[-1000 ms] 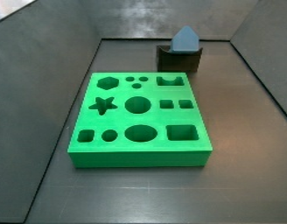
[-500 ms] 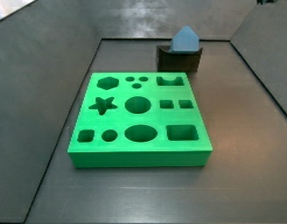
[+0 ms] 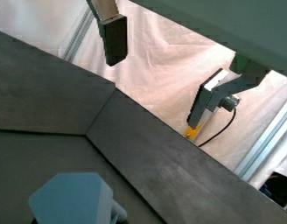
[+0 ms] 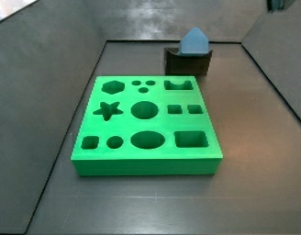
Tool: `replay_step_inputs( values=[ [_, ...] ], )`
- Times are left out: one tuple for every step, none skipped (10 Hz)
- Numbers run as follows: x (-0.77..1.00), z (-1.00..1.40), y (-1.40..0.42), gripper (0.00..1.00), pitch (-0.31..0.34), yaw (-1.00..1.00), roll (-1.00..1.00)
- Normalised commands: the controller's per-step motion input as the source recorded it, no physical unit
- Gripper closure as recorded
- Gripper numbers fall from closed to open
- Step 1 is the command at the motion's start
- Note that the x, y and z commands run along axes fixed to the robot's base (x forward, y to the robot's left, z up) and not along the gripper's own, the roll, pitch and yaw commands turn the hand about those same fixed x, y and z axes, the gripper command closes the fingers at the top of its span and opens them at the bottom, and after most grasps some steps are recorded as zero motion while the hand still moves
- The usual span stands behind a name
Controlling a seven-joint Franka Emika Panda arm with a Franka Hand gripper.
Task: Pick up the 3 prong object. Move up. Rotate the 3 prong object. Place the 3 prong object on the fixture. Regrasp the 3 prong object. Move to above the board. Insert the 3 prong object.
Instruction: Regrasp the 3 prong object.
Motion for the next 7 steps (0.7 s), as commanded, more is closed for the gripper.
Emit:
replay_step_inputs(
  values=[
    [0.05, -1.0, 0.03, 0.0, -0.026, 0.15, 0.2],
    [0.06, -1.0, 0.03, 0.0, -0.043, 0.13, 0.18],
    [0.07, -1.0, 0.02, 0.0, -0.065, 0.1, 0.13],
    [0.08, -1.0, 0.02, 0.0, -0.074, 0.08, 0.1],
    [0.09, -1.0, 0.02, 0.0, -0.077, 0.05, 0.09],
    [0.1, -1.0, 0.02, 0.0, -0.072, 0.03, 0.08],
    [0.11, -1.0, 0.01, 0.0, -0.061, 0.01, 0.07]
  ],
)
